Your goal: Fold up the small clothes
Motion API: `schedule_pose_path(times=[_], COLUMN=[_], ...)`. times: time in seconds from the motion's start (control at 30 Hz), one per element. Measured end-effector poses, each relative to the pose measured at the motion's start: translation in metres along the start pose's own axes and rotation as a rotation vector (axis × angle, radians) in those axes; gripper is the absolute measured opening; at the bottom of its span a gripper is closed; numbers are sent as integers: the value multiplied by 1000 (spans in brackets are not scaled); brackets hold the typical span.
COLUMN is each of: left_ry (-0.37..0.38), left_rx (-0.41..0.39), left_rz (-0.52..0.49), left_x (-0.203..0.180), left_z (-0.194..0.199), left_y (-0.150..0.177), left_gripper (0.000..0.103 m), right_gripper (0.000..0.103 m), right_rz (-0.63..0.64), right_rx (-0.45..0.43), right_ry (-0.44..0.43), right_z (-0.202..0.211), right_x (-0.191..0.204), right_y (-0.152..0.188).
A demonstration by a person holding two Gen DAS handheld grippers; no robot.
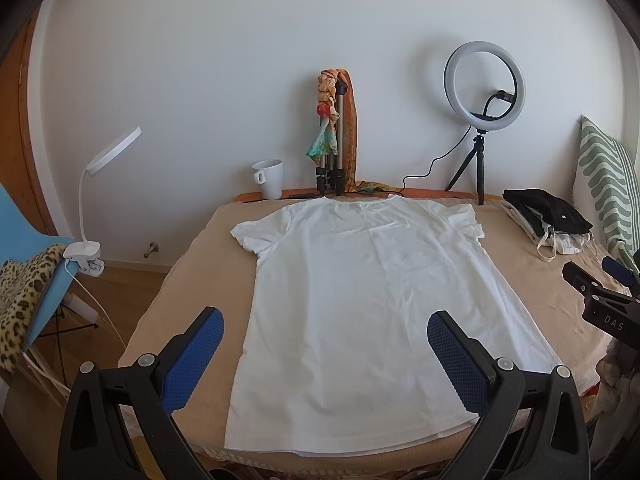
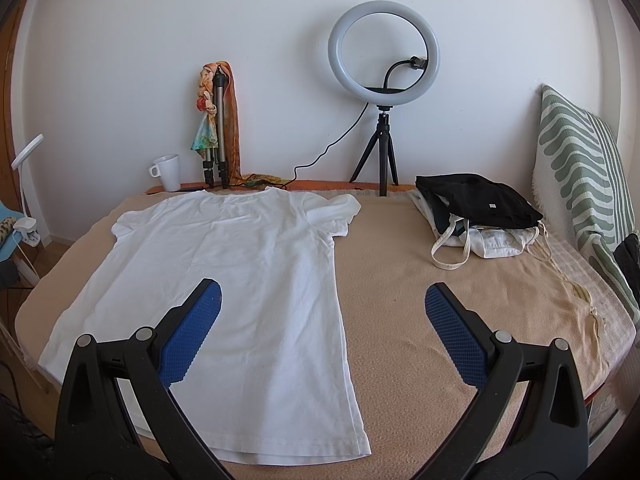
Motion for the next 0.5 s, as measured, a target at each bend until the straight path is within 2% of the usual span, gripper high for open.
schedule_pose_path(times=[0.5], left_ry=[-3], left_rx=[1], left_rz=[-3], left_x=[0], left_z=[0], left_y=[-1], left_gripper=[103], right_gripper=[103], right_rz=[-1], right_rx=[2], right_ry=[1], right_z=[-1], right_x=[0], right_y=[0])
Point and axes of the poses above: each gripper's, at about its wrist camera, not at the fingertips, and z roughly against the way its jaws point, x to its left, y to its underside, the point moved 4 cm from there along -z, roughly the way its jaws point, and after that the axes turned 1 degree about z, right-handed, at the moved point
